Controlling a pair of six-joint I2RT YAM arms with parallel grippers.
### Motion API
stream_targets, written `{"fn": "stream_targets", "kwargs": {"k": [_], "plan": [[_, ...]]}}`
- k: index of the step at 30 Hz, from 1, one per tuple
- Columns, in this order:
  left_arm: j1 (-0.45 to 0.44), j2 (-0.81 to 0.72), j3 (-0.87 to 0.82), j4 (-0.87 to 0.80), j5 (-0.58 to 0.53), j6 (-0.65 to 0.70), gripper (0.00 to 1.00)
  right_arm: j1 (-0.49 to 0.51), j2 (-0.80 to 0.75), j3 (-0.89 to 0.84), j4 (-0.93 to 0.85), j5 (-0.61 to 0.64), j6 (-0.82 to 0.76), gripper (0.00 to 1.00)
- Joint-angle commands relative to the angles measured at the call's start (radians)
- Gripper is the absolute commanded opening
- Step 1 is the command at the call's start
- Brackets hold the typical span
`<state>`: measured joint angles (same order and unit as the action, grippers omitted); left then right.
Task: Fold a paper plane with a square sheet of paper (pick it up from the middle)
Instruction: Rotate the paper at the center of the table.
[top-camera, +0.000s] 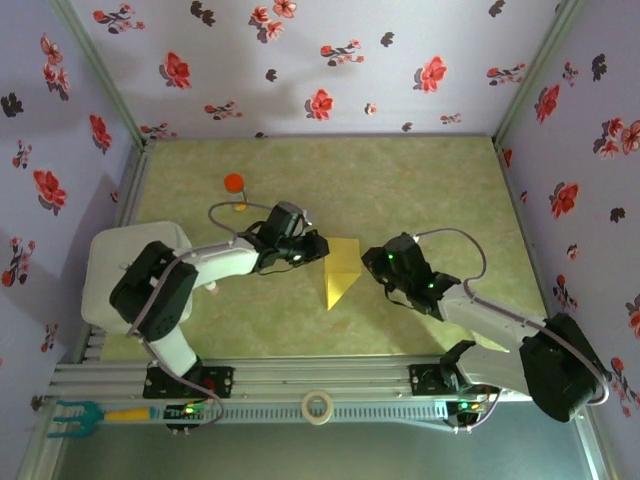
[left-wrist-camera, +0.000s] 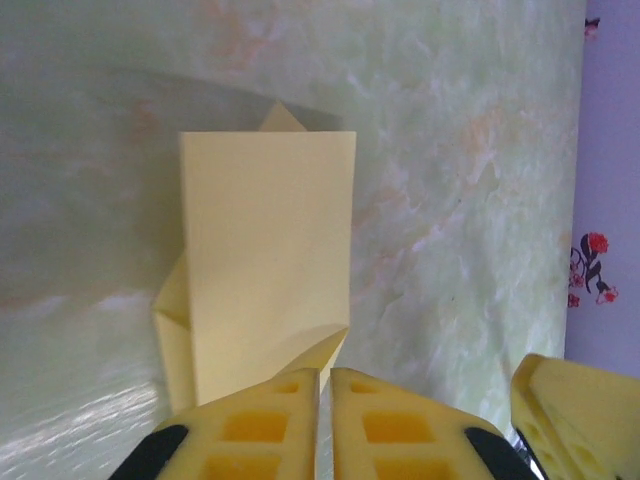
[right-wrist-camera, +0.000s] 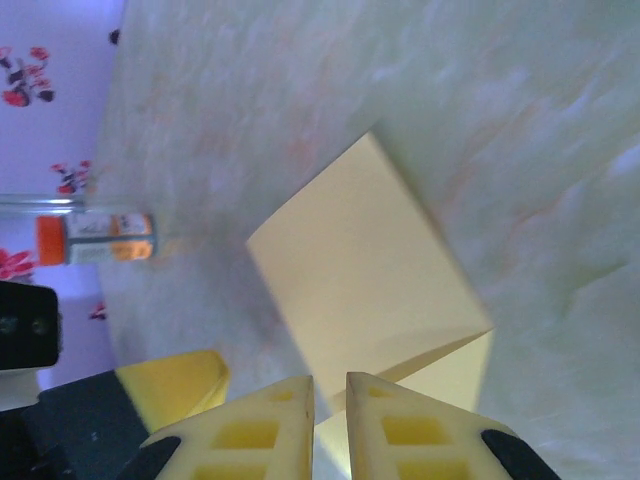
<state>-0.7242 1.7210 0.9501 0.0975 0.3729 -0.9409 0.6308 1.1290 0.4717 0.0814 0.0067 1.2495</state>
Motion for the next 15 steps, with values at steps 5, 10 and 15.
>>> {"fn": "stream_targets", "kwargs": {"k": [5, 10, 15], "plan": [[-0.011, 0.134, 0.095, -0.021, 0.044, 0.007, 0.10, -0.064, -0.010, -0.040, -0.050, -0.127, -0.120, 0.18], [-0.009, 0.181, 0.110, -0.045, 0.029, 0.019, 0.09, -0.071, 0.045, -0.007, -0.047, -0.198, -0.171, 0.23], [-0.009, 0.205, 0.059, -0.039, 0.042, 0.028, 0.06, -0.079, 0.129, 0.049, -0.111, -0.266, -0.236, 0.29]]}}
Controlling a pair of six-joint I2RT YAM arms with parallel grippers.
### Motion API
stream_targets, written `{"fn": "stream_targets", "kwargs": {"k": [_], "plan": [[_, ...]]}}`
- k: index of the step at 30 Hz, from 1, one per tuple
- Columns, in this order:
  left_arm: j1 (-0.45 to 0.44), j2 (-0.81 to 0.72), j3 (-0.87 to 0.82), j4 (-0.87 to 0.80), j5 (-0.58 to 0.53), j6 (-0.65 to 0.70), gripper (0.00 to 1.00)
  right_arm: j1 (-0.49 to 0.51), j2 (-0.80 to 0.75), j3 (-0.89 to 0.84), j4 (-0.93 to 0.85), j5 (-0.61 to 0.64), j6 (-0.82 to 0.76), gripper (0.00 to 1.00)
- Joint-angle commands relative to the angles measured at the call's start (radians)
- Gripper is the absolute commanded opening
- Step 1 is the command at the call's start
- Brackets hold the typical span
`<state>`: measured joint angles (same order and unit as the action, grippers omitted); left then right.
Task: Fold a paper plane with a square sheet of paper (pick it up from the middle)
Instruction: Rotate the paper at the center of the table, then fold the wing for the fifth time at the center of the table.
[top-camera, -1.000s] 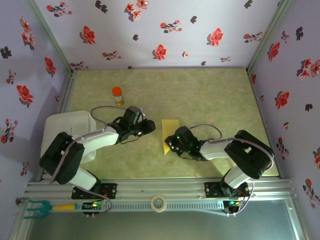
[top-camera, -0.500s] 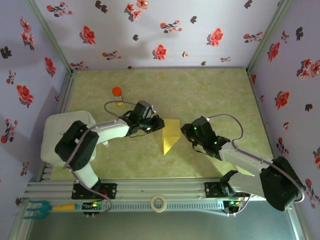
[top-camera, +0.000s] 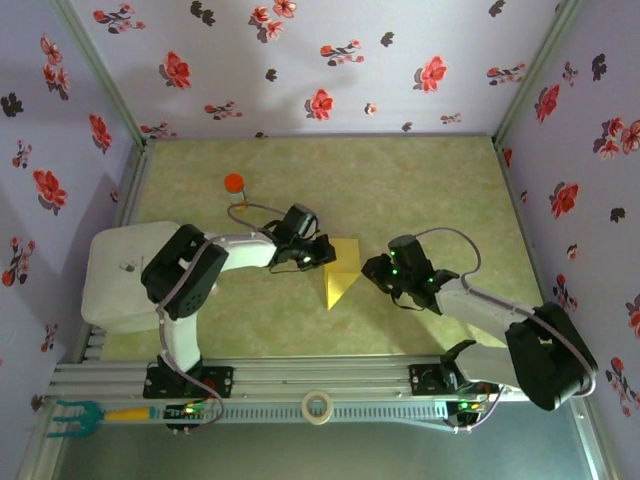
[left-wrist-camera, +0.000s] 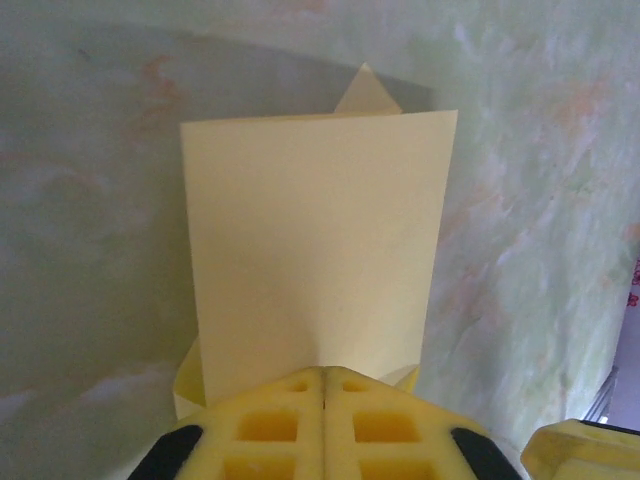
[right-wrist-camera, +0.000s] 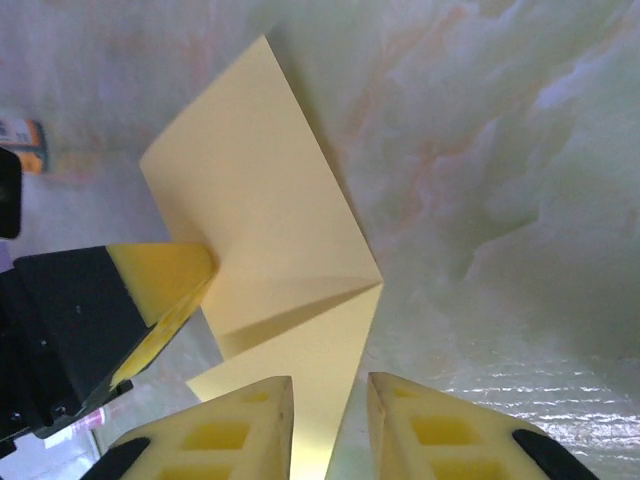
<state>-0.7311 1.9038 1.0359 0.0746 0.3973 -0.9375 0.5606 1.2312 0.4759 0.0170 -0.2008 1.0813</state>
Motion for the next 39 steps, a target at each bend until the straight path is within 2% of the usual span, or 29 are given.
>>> {"fn": "stream_targets", "kwargs": {"k": [1, 11, 20, 24, 30, 39], "plan": [[-0.002, 0.023, -0.042, -0.006, 0.022, 0.023, 0.06, -0.014, 0.038, 0.052, -0.056, -0.069, -0.076, 0.29], [-0.002, 0.002, -0.177, 0.142, 0.143, 0.029, 0.04, -0.047, 0.124, 0.070, -0.045, -0.192, -0.106, 0.36], [-0.002, 0.000, -0.181, 0.165, 0.144, 0.018, 0.03, -0.070, 0.204, 0.062, 0.066, -0.270, -0.057, 0.38], [-0.002, -0.006, -0.183, 0.159, 0.145, 0.021, 0.03, -0.087, 0.182, 0.003, 0.251, -0.290, 0.018, 0.38], [-0.002, -0.004, -0.178, 0.160, 0.144, 0.017, 0.03, -0.122, 0.203, 0.022, 0.202, -0.315, 0.006, 0.39], [-0.002, -0.006, -0.177, 0.159, 0.143, 0.020, 0.03, -0.137, 0.261, 0.003, 0.350, -0.409, 0.005, 0.40]]}}
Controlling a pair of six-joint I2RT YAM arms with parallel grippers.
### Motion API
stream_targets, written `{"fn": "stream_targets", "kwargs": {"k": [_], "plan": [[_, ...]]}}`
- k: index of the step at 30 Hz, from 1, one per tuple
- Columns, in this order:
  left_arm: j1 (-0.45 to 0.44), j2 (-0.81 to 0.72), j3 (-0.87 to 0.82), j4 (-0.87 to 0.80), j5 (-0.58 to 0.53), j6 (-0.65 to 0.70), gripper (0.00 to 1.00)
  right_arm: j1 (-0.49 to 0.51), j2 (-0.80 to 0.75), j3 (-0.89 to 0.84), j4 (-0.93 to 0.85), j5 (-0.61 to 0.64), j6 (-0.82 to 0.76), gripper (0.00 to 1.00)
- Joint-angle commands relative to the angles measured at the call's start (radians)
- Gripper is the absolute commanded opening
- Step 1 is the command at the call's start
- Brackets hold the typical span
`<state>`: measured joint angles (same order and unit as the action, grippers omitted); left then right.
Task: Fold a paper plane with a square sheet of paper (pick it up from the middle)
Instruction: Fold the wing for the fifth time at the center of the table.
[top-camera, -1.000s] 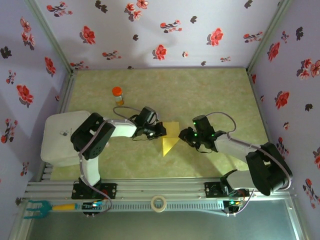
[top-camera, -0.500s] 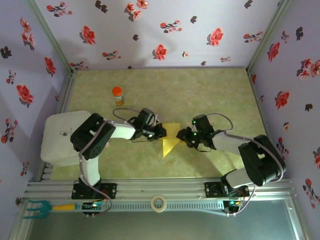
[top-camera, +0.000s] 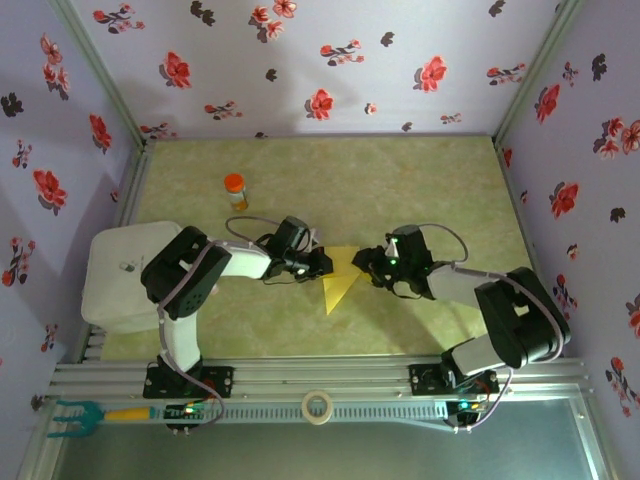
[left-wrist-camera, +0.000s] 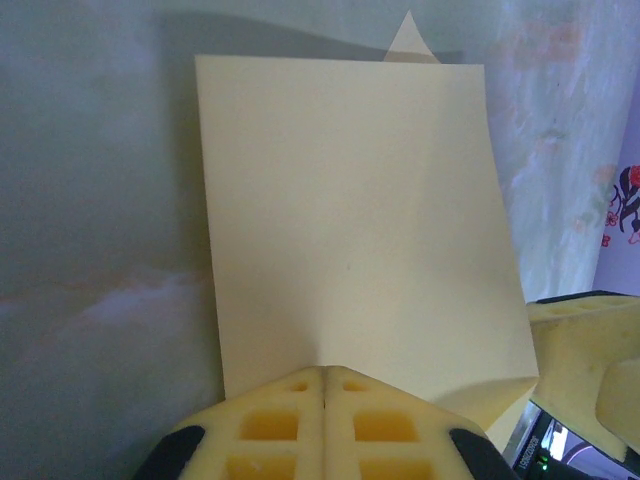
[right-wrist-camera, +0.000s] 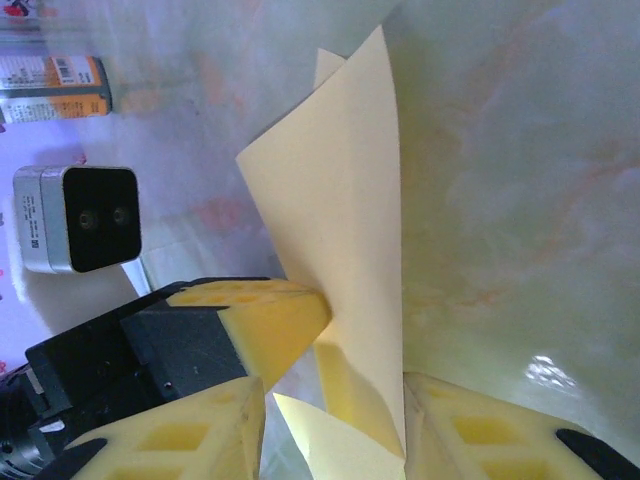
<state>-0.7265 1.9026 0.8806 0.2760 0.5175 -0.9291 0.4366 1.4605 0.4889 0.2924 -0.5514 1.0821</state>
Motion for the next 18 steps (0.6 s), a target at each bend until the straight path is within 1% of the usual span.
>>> {"fn": "stream_targets", "kwargs": {"k": [1, 7, 13, 18], "plan": [[-0.007, -0.006, -0.021, -0.043, 0.023, 0.011, 0.02, -0.017, 0.041, -0.010, 0.092, -0.070, 0.000, 0.40], [-0.007, -0.008, -0.025, -0.043, 0.023, 0.011, 0.03, -0.047, 0.097, -0.001, 0.159, -0.125, -0.011, 0.39], [-0.007, -0.011, -0.026, -0.043, 0.023, 0.012, 0.02, -0.069, 0.151, 0.033, 0.163, -0.172, -0.049, 0.38], [-0.007, -0.016, -0.028, -0.041, 0.023, 0.012, 0.02, -0.077, 0.183, 0.048, 0.141, -0.176, -0.076, 0.37]]}}
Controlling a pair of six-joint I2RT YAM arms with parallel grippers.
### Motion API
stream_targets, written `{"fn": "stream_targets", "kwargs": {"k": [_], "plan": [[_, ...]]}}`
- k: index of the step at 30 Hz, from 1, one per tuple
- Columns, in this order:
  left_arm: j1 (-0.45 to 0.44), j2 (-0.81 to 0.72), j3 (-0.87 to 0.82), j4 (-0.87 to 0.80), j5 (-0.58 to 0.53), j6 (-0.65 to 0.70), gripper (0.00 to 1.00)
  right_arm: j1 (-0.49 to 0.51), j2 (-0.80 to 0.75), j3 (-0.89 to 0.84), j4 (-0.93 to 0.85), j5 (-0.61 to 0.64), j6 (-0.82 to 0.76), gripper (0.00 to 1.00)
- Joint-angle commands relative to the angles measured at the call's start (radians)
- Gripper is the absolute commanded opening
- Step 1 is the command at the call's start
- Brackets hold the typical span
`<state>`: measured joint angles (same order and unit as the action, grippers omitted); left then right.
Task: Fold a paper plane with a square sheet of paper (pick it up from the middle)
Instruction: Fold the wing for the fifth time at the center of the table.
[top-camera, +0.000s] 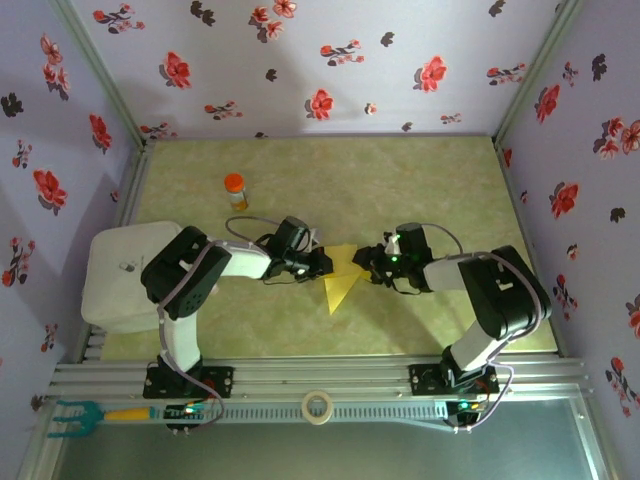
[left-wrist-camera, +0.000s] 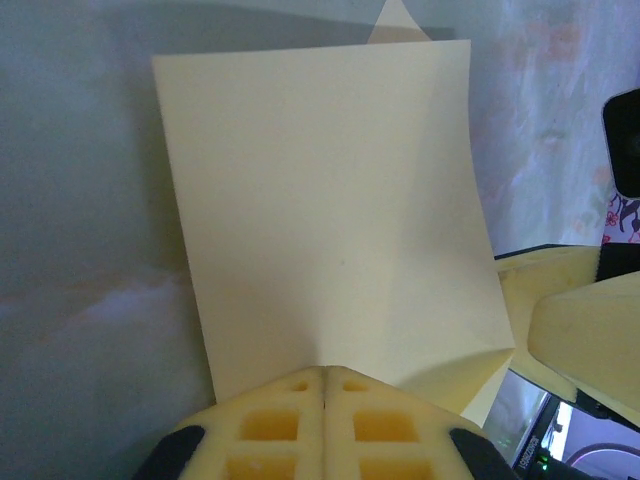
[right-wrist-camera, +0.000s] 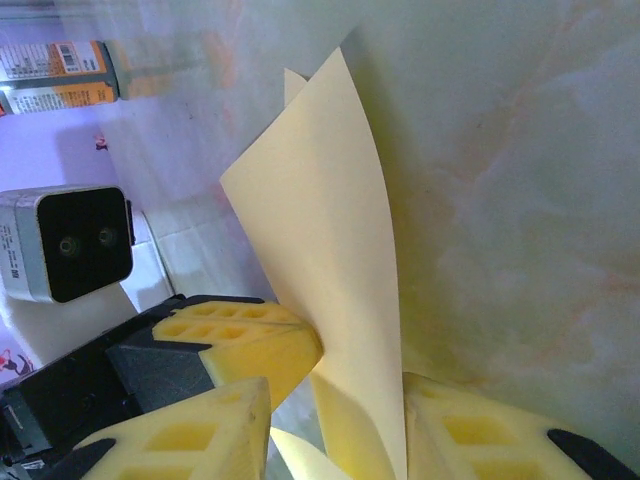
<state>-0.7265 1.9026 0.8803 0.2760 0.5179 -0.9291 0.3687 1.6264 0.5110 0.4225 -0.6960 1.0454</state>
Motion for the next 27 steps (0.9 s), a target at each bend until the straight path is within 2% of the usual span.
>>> {"fn": "stream_targets", "kwargs": {"k": [1, 10, 14, 17, 22, 27], "plan": [[-0.007, -0.017, -0.028, -0.041, 0.022, 0.013, 0.02, -0.011, 0.022, 0.027, 0.011, -0.034, -0.043, 0.36], [-0.005, -0.020, -0.014, -0.052, 0.022, 0.012, 0.03, -0.019, 0.064, 0.083, -0.057, -0.056, -0.132, 0.33], [-0.004, -0.026, 0.019, -0.074, 0.020, 0.016, 0.05, -0.024, 0.070, 0.107, -0.111, -0.055, -0.170, 0.24], [-0.001, -0.050, 0.040, -0.098, 0.007, 0.020, 0.10, -0.025, 0.056, 0.100, -0.130, -0.023, -0.167, 0.15], [-0.001, -0.123, 0.052, -0.150, -0.034, 0.025, 0.24, -0.022, 0.007, 0.019, 0.002, 0.035, -0.018, 0.05], [-0.005, -0.183, 0.038, -0.147, -0.053, -0.003, 0.25, 0.002, -0.065, -0.092, 0.128, 0.173, 0.179, 0.03]]}}
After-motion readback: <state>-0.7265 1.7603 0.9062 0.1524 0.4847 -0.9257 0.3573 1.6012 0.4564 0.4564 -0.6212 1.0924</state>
